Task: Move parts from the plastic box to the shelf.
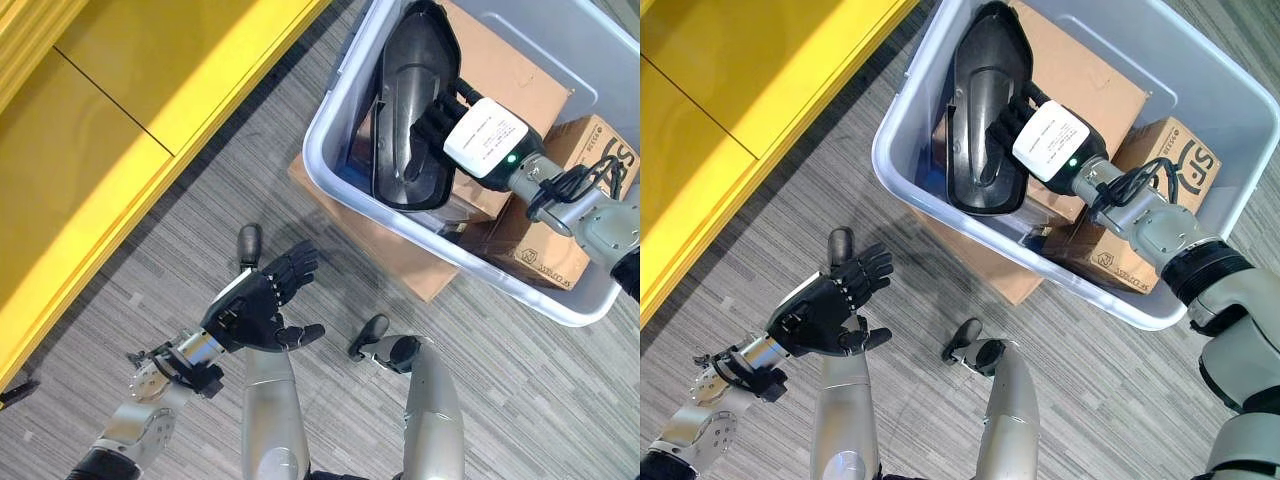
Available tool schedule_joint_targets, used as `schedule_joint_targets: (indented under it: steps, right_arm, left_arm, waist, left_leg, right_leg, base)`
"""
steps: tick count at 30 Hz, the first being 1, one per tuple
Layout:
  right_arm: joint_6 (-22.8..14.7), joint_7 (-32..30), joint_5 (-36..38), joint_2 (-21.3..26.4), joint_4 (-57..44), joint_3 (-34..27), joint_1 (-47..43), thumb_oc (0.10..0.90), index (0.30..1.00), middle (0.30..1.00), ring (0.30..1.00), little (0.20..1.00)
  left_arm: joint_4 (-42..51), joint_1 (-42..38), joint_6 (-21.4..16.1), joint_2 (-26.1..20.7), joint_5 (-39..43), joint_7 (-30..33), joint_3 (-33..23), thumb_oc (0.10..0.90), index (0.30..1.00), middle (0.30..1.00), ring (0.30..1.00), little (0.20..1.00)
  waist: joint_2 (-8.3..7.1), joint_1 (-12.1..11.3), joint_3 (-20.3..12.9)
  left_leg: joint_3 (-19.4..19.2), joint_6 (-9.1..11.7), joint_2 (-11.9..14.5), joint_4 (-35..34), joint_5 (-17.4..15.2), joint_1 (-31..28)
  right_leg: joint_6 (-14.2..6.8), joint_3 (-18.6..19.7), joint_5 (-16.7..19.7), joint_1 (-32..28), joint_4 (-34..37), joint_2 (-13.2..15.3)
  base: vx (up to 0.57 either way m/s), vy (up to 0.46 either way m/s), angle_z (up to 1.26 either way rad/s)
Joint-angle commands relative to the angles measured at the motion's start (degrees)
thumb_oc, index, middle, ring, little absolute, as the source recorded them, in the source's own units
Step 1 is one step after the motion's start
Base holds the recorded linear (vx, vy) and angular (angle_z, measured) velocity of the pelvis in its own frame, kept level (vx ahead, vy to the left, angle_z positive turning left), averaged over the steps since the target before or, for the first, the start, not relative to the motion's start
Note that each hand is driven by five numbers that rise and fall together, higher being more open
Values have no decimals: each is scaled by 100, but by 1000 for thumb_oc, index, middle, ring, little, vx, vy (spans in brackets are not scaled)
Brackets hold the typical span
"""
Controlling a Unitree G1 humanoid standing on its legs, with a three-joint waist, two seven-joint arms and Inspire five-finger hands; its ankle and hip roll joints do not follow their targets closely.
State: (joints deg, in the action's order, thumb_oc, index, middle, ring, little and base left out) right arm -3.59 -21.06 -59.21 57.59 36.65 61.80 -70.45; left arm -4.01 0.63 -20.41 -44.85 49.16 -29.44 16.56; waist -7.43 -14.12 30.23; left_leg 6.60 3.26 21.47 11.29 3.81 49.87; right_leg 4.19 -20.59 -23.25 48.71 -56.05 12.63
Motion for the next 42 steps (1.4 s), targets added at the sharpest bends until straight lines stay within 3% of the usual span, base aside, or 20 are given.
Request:
schedule_joint_targets:
  steps: [1, 7, 15, 18, 20, 24, 29, 42]
  right_arm:
    - [291, -194, 163, 382, 197, -8, -801, 900, 1000, 1000, 1000, 1000]
    - [134, -347, -44, 311, 241, 113, -932, 900, 1000, 1000, 1000, 1000]
    - [99, 181, -167, 227, 176, 240, -1060, 900, 1000, 1000, 1000, 1000]
    - [570, 820, 1233, 206, 323, 264, -940, 900, 1000, 1000, 1000, 1000]
    - [719, 863, 2231, 125, 499, 158, -796, 900, 1000, 1000, 1000, 1000]
    - [736, 788, 3068, -8, 783, -134, -509, 900, 1000, 1000, 1000, 1000]
    - [531, 810, 3176, -322, 1294, -526, -260, 900, 1000, 1000, 1000, 1000]
    - [265, 1261, 3197, -355, 1544, -578, -43, 900, 1000, 1000, 1000, 1000]
  left_arm:
    - [490, -213, -468, -2, 140, -279, 68, 900, 1000, 1000, 1000, 1000]
    - [474, -214, -474, 2, 221, -318, 38, 900, 1000, 1000, 1000, 1000]
    - [436, -159, -504, 36, 267, -437, -22, 900, 1000, 1000, 1000, 1000]
    - [435, -150, -514, 46, 223, -438, -28, 900, 1000, 1000, 1000, 1000]
    - [415, -175, -520, 67, 247, -463, -29, 900, 1000, 1000, 1000, 1000]
    - [473, -238, -442, 74, 209, -413, -31, 900, 1000, 1000, 1000, 1000]
    - [500, -456, -288, 138, 213, -335, -11, 900, 1000, 1000, 1000, 1000]
    - [593, -517, -140, 114, 179, -263, -120, 900, 1000, 1000, 1000, 1000]
  waist:
    - [188, 52, -44]
    - [221, 38, -44]
    - [230, -2, -44]
    - [227, -19, -44]
    - [239, -4, -44]
    - [268, 33, -44]
    - [329, 60, -44]
    - [342, 58, -44]
  left_leg:
    - [310, 432, 367, 964, 245, -90]
    - [341, 424, 319, 987, 254, 56]
    - [407, 411, 258, 1030, 270, 271]
    - [436, 418, 231, 1016, 305, 363]
    - [421, 424, 230, 999, 313, 396]
    - [391, 433, 221, 977, 312, 427]
    - [340, 434, 207, 963, 272, 430]
    - [318, 458, 203, 878, 322, 469]
  right_leg:
    - [-618, 48, 657, 252, 228, -228]
    - [-620, 41, 652, 428, 138, -161]
    - [-605, 17, 624, 628, 31, -95]
    - [-600, -12, 610, 702, -7, -89]
    - [-601, -10, 615, 740, -2, -86]
    - [-606, 1, 652, 777, 62, -94]
    - [-606, 37, 710, 780, 184, -93]
    - [-613, 30, 771, 813, 258, -67]
  base:
    - [-1, -13, 9]
    - [1, 0, 0]
    - [4, 6, 6]
    - [9, -25, -2]
    - [-2, 2, 5]
    - [-9, 3, 20]
    - [-21, 27, 8]
    - [-6, -2, -1]
